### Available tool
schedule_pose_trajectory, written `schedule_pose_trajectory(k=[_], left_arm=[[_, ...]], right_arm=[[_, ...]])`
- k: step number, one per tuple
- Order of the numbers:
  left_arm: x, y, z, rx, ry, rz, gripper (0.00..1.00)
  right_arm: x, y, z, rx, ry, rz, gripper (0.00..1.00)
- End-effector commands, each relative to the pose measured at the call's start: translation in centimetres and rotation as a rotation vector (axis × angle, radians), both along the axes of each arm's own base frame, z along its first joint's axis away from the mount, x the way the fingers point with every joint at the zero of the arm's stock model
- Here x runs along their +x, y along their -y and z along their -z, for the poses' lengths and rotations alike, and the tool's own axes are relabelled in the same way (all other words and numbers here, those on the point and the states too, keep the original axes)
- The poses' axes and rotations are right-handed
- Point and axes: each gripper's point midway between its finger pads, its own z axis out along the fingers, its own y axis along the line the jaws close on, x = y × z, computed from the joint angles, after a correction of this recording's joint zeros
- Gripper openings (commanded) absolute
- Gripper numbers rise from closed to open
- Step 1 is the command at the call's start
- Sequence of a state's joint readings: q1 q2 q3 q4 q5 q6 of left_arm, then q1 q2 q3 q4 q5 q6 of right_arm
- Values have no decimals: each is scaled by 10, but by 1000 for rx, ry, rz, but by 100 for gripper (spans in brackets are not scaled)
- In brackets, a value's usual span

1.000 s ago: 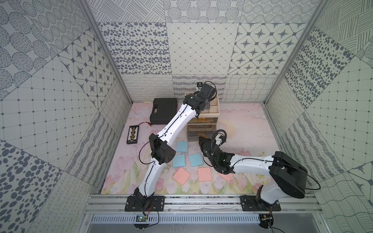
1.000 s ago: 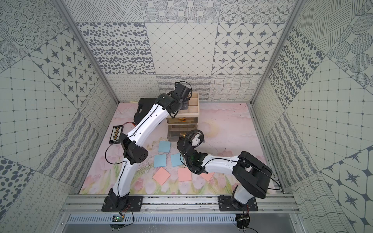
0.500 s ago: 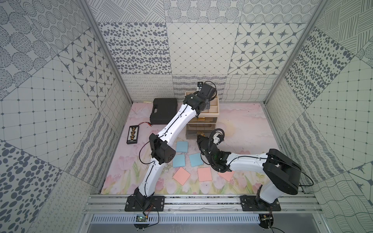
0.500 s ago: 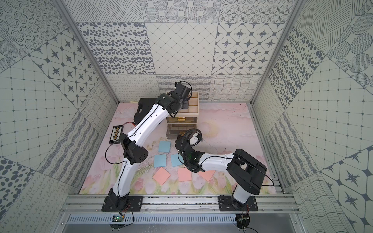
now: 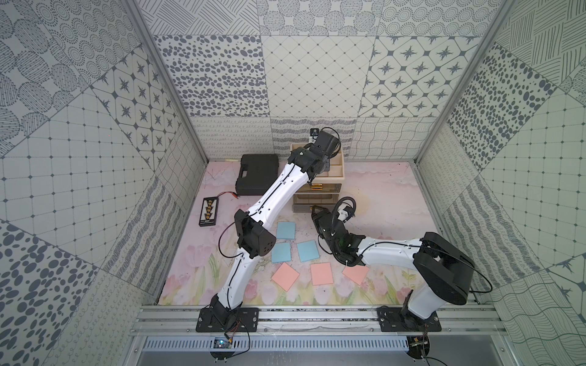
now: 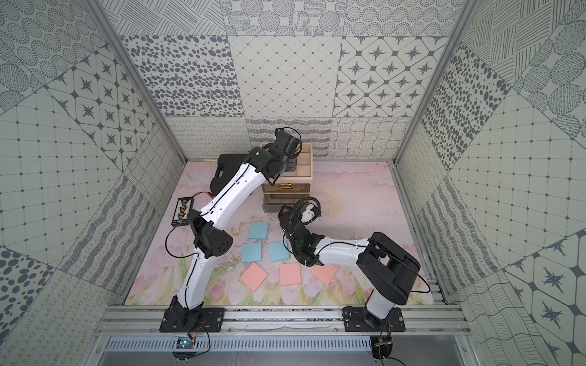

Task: Please put the sticky notes in the drawer by color
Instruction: Open the drawer in the storage box.

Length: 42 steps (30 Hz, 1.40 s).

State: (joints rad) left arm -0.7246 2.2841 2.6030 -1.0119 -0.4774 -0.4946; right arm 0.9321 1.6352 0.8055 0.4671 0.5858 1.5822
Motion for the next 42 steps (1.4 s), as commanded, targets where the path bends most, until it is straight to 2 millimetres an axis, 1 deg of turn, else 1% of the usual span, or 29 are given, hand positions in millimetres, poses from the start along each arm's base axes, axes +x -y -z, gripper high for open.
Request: schedule_pose_trajectory(k=[1, 2, 3, 7, 12, 16, 19, 21, 23, 24, 26, 28, 30, 32, 35, 37, 39, 42], left_arm=[[-6, -1, 8, 31, -44, 42, 8], [-5, -1, 7, 25, -42, 44, 14], [-5, -1, 5, 19, -40, 48, 17], [-5, 1, -4, -11, -29, 67, 28], [-9, 1, -17, -33, -14, 88, 40], [-14, -3, -22, -30, -19, 90, 47], [-16, -3, -24, -37, -22, 98, 49], [-17, -4, -30, -55, -17, 103, 49], [-19, -5, -42, -73, 4, 110, 50], [-21, -6, -50, -80, 18, 117, 51], [-24, -10, -63, -87, 43, 127, 59], [-27, -16, -74, -91, 57, 133, 59], [-30, -28, -82, -95, 60, 125, 60], [-34, -41, -88, -108, 57, 114, 60], [-41, -71, -95, -133, 52, 77, 60], [-49, -92, -97, -146, 57, 49, 60], [-60, -113, -97, -141, 84, 25, 60], [-79, -136, -84, -141, 97, -8, 63]], right_arm=[[7, -3, -34, 32, 90, -6, 50], [8, -2, -37, 31, 95, -7, 53], [8, -2, -39, 33, 100, -8, 54], [8, 0, -41, 46, 102, -12, 55], [1, 1, -49, 76, 104, -37, 57], [-6, 4, -52, 98, 93, -60, 60], [-13, 7, -53, 108, 90, -84, 61], [-18, 14, -58, 109, 103, -93, 61], [-23, 25, -69, 86, 131, -95, 61], [-25, 33, -75, 64, 138, -94, 61], [-28, 48, -84, 15, 143, -96, 62], [-31, 66, -92, -49, 137, -104, 62], [-35, 85, -104, -139, 159, -128, 61], [-41, 103, -111, -270, 148, -145, 62], [-51, 133, -110, -472, 56, -175, 61], [-58, 148, -108, -558, 19, -207, 62], [-67, 163, -105, -624, -40, -241, 65], [-82, 183, -93, -691, -151, -260, 65]])
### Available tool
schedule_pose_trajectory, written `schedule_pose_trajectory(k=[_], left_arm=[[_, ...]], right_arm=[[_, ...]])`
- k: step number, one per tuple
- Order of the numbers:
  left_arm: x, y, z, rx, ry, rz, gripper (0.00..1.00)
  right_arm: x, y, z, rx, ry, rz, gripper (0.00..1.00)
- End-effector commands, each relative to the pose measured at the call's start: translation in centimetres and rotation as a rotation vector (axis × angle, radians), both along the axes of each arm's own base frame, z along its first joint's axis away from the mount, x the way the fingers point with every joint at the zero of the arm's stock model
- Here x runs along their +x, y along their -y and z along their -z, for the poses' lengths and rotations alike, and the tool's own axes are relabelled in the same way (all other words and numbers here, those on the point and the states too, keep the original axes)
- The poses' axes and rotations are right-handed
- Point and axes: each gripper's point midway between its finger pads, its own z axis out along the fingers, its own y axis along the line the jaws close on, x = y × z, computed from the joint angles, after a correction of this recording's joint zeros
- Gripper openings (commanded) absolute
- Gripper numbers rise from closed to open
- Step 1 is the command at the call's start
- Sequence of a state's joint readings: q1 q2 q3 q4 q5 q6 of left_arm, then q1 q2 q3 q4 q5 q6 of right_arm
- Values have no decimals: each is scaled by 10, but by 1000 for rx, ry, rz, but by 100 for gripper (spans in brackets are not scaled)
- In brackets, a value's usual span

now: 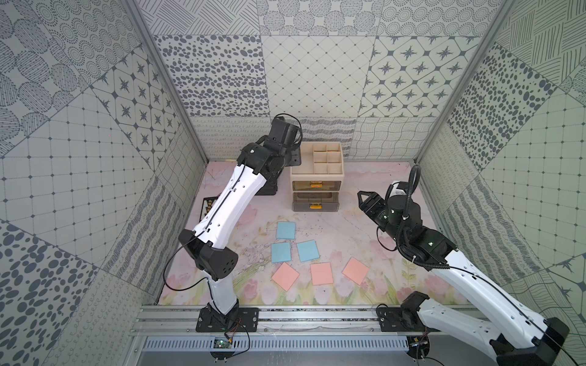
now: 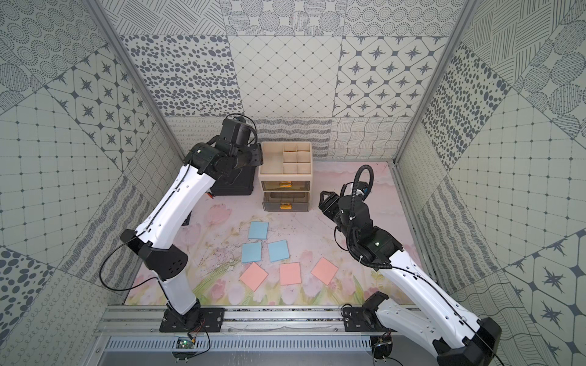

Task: Please put the sticky notes in the drawer by color
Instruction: Open the drawer in the storage box, then pick up the sticky notes from the center of the board.

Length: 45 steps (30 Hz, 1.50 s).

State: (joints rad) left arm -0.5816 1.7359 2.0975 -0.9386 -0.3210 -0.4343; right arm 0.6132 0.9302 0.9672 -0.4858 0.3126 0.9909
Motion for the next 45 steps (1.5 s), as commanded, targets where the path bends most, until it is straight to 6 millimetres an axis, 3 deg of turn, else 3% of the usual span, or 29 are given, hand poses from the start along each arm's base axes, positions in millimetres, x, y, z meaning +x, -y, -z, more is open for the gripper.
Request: schedule_pose_trajectory(k=[1, 6, 11, 13, 15, 17, 18, 24, 32, 38, 45], left_arm=[[-20, -31, 5, -51, 48, -27, 63], [-40, -44, 39, -104, -20, -54, 63], [-47, -45, 72, -124, -78, -73, 63], [-49, -45, 85, -128, -110, -80, 63], [-51, -44, 93, -135, -125, -85, 63], [-51, -43, 96, -144, -127, -79, 62], [-52, -43, 97, -144, -130, -77, 62], [-54, -39, 98, -166, -134, -62, 62], [-58, -34, 100, -202, -138, -38, 61], [-58, -27, 97, -226, -119, -2, 61], [-60, -27, 97, -214, -108, 25, 61]], right_arm=[[-34, 23, 45, -211, -221, -72, 65], [-60, 26, 90, -251, -464, -136, 67], [-97, 8, 157, -179, -719, -247, 70], [-109, -1, 171, -157, -764, -283, 73], [-117, -6, 177, -168, -778, -315, 82], [-123, -13, 181, -179, -791, -362, 98], [-128, -14, 185, -193, -815, -377, 100], [-143, -24, 206, -260, -892, -414, 100], [-152, -11, 216, -223, -953, -205, 99], [-148, -5, 225, -215, -975, -78, 99], [-131, -24, 238, -211, -995, -57, 99]])
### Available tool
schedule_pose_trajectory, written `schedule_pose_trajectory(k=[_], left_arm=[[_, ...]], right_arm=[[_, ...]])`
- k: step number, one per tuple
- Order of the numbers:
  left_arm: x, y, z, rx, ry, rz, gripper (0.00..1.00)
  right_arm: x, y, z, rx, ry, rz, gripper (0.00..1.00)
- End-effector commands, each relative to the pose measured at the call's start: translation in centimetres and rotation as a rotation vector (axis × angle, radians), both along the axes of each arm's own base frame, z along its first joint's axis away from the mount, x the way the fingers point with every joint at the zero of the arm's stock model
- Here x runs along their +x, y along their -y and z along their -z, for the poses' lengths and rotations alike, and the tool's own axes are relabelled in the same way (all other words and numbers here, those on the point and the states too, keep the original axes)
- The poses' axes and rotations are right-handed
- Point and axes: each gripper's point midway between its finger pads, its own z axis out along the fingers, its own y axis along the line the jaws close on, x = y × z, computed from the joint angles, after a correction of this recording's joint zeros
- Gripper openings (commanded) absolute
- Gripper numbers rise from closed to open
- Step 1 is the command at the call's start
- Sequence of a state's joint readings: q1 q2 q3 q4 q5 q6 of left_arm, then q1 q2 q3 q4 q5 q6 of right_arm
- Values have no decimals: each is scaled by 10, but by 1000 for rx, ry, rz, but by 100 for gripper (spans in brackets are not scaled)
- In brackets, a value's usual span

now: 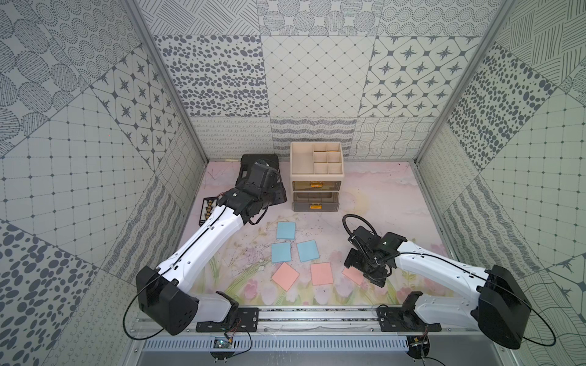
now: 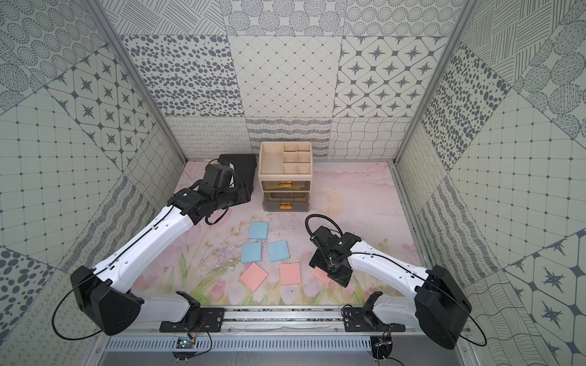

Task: Please put the sticky notes in the drawer by color
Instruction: Pick up the sticky notes from the center of the board.

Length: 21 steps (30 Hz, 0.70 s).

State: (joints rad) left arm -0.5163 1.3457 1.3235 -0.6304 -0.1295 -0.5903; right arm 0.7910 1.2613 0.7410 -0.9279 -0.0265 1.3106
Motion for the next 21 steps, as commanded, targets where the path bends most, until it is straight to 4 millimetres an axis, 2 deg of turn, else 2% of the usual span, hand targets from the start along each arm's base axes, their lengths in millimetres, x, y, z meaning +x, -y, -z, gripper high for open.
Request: schedule_pose_trajectory(k=[1, 5, 8, 21], left_arm=[[4, 7, -13, -30, 57, 39, 61], [1, 4, -16, -26, 70, 39, 61], [0, 3, -16, -18, 72, 37, 61], [5, 3, -18, -10, 80, 31, 61]], right_arm=[[15, -11, 1, 4, 21, 49, 99], [19, -20, 10, 9, 4, 45, 99], [20, -19, 12, -18, -5, 33, 99], [-4, -7, 41, -53, -112, 37, 99]])
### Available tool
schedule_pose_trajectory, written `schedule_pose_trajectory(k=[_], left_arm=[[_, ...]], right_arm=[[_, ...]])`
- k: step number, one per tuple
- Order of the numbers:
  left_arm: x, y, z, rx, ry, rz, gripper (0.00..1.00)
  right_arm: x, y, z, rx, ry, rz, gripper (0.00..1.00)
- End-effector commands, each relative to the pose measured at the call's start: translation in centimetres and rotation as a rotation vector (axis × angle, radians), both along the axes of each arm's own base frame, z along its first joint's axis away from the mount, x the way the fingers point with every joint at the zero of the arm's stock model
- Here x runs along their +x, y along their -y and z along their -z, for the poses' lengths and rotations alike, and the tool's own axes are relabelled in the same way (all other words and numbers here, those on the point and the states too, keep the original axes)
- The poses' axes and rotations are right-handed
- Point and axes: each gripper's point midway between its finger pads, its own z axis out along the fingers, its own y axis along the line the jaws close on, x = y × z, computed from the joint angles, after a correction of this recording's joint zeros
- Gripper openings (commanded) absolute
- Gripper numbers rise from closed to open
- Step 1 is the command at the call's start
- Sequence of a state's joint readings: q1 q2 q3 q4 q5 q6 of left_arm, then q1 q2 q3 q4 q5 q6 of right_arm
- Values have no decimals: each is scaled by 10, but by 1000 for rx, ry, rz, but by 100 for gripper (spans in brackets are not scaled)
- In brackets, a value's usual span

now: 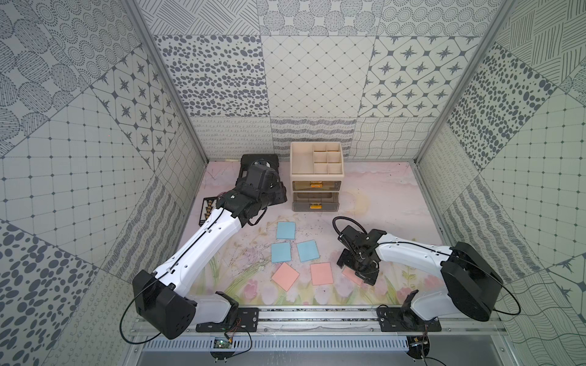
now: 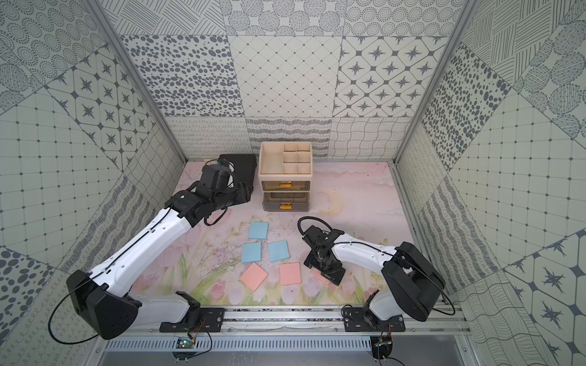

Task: Please put the sticky notes in the drawer by color
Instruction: Pick up the sticky notes from the center of the board.

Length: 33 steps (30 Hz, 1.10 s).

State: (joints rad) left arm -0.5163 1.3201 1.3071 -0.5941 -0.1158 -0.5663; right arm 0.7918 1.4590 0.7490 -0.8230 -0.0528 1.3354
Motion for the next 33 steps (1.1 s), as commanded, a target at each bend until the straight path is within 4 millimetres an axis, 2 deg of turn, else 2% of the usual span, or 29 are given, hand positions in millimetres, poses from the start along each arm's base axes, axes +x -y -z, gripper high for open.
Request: schedule_pose_trajectory(k=[1, 5, 15, 19, 25, 33], left_arm=[[6, 0, -9, 5, 40, 1, 61], [6, -1, -7, 9, 35, 0, 61], [5, -2, -7, 8, 33, -4, 61], [5, -2, -5, 13, 29, -4, 61], [4, -1, -5, 3, 28, -4, 61], [4, 1, -1, -19, 16, -4, 61]], right_arm=[[-11, 7, 8, -17, -32, 17, 99], [-7, 13, 12, -33, -21, 18, 99], [1, 12, 21, -20, -22, 10, 99], [0, 12, 22, -12, -19, 13, 88], [2, 13, 16, 1, 14, 11, 63], [17, 6, -13, 20, 98, -29, 61]])
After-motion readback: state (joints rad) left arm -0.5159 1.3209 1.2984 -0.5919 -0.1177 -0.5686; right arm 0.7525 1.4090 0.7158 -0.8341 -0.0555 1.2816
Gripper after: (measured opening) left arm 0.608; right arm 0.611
